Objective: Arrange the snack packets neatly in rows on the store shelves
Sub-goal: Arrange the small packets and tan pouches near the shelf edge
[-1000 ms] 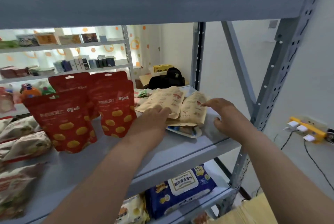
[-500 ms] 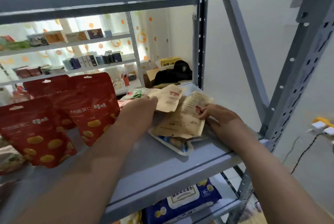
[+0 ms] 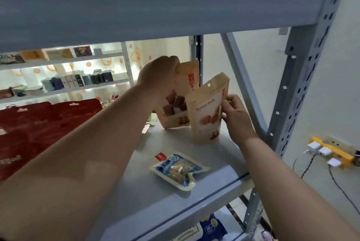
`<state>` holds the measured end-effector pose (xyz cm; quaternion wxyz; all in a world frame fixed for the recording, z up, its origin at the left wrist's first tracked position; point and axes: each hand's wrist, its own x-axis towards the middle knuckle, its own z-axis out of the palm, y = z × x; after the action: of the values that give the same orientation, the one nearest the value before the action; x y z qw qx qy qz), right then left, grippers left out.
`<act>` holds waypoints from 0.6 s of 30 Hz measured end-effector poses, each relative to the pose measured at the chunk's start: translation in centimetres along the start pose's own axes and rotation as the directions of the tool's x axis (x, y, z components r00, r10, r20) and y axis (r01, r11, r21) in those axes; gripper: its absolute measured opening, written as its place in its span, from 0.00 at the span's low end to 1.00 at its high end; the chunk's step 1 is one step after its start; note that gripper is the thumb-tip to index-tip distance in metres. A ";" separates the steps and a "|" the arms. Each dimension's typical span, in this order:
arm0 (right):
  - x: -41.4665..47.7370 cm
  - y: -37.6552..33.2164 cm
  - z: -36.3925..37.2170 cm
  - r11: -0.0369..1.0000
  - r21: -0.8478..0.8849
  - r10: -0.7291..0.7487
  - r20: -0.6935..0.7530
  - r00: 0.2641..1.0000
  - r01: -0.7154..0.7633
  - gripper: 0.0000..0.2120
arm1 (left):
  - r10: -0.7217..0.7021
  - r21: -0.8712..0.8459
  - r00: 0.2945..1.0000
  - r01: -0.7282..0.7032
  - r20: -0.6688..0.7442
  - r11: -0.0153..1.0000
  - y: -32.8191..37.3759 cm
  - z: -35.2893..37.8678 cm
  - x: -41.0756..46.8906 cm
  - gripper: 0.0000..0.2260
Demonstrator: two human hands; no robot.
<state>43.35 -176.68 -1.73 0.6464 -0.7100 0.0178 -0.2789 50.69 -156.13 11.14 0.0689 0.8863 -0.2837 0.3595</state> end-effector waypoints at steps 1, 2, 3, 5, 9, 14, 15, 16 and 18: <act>0.1 0.5 0.1 1.000 -0.002 0.007 -0.005 1.000 -0.007 0.07 | -0.005 -0.027 1.000 0.005 0.002 1.000 0.1 0.2 0.7 0.05; 0.2 1.0 0.2 1.000 -0.003 0.009 -0.013 1.000 -0.009 0.07 | -0.013 -0.060 1.000 0.014 0.004 0.998 0.3 0.4 1.3 0.05; 0.1 1.5 0.2 1.000 0.008 0.010 -0.019 1.000 -0.010 0.07 | -0.020 -0.097 1.000 0.021 0.010 0.995 0.6 0.6 1.9 0.08; -0.2 2.3 0.1 1.000 0.026 0.011 -0.010 1.000 -0.011 0.07 | -0.015 -0.146 1.000 0.018 0.023 0.989 1.2 1.3 2.9 0.10; -0.2 2.8 -0.1 0.998 0.060 0.027 0.057 0.998 -0.031 0.09 | 0.015 -0.168 0.999 -0.008 0.038 0.986 2.0 2.3 5.1 0.10; 0.1 3.2 -0.1 0.999 0.044 -0.005 0.037 0.999 0.004 0.09 | -0.022 -0.178 0.996 0.038 0.092 0.983 1.6 2.8 6.1 0.11; 0.1 3.3 -0.2 0.999 0.045 -0.010 0.031 0.999 0.009 0.09 | -0.067 -0.224 0.995 0.081 0.071 0.971 1.4 3.0 5.9 0.10; 0.1 3.4 -0.3 0.999 0.052 -0.012 0.019 1.000 0.011 0.09 | -0.133 -0.305 0.990 0.140 0.042 0.942 1.3 3.1 5.6 0.11; 0.1 3.5 -0.4 0.996 0.085 -0.005 -0.020 1.000 0.007 0.09 | -0.326 -0.525 0.945 0.271 -0.012 0.807 1.2 3.5 4.4 0.14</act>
<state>44.48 -177.66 -4.95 0.6749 -0.6792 0.0100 -0.2883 54.70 -160.22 11.46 0.3741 0.8491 -0.2229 0.2990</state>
